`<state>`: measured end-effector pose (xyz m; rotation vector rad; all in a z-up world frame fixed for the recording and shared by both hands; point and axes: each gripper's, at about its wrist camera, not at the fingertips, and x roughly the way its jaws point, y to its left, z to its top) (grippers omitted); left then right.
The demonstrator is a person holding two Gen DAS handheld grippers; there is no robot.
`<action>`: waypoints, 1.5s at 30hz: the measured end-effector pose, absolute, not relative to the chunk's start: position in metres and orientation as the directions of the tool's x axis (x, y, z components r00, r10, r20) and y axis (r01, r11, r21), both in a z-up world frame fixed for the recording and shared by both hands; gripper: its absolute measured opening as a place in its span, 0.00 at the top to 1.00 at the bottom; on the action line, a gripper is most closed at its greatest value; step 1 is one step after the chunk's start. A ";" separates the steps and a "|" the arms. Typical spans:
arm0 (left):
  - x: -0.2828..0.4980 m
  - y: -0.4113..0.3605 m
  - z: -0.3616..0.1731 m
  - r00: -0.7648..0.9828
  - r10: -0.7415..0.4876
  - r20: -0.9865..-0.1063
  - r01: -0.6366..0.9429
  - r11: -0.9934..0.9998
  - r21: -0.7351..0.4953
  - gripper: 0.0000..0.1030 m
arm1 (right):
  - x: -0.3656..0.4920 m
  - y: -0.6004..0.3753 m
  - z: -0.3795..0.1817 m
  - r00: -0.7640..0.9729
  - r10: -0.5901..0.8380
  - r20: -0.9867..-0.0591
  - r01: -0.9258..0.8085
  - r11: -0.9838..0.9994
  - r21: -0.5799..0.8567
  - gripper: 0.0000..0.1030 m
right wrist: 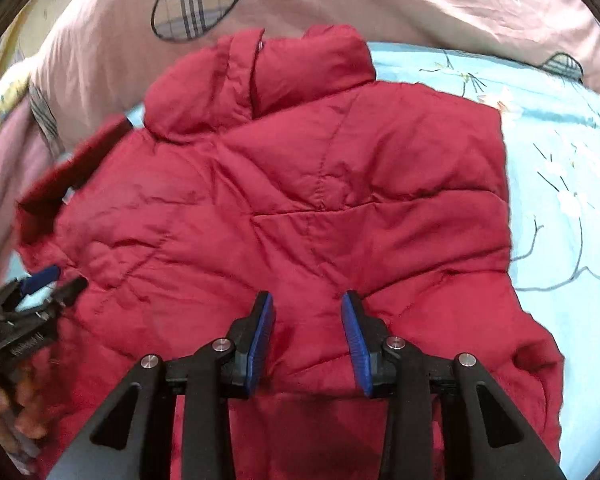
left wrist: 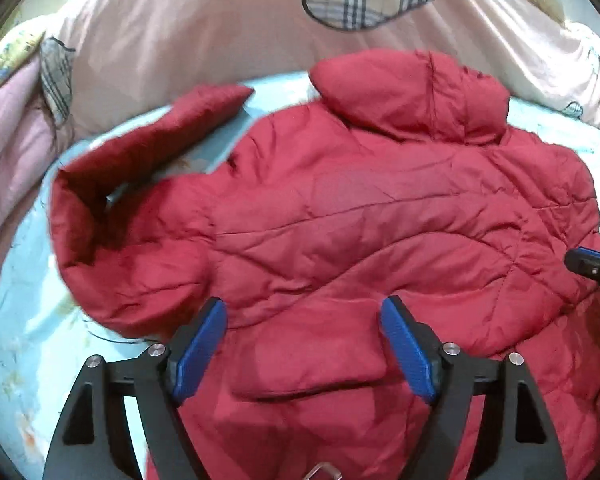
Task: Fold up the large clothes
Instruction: 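Move the left gripper toward the other sleeve of the jacket, then grasp the sleeve with the left gripper and fold it across the back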
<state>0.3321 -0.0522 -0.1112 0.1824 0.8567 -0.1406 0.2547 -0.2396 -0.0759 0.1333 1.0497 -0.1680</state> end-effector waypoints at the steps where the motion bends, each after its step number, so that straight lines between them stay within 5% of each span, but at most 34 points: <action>1: 0.330 -0.051 -0.108 0.653 -0.042 -0.756 0.192 0.975 0.111 0.22 | 0.250 -0.238 -0.071 0.497 -0.065 -0.865 0.201 0.979 0.042 0.63; 19: 0.340 -0.030 -0.064 0.704 0.130 -0.698 0.113 0.950 0.291 0.20 | 0.185 -0.199 -0.036 0.510 0.087 -0.856 0.101 0.982 0.159 0.52; 40: 0.516 -0.016 -0.104 0.566 0.421 -0.709 -0.059 0.878 0.474 0.19 | 0.165 -0.188 -0.033 0.558 0.108 -0.823 0.091 0.978 0.190 0.50; 43: 0.535 -0.007 -0.117 0.528 0.404 -0.747 -0.043 0.891 0.451 0.78 | 0.167 -0.189 -0.035 0.556 0.112 -0.824 0.090 0.977 0.194 0.50; 45: 0.537 0.000 -0.118 0.532 0.356 -0.769 -0.046 0.918 0.393 0.84 | 0.166 -0.190 -0.036 0.563 0.111 -0.819 0.092 0.976 0.196 0.50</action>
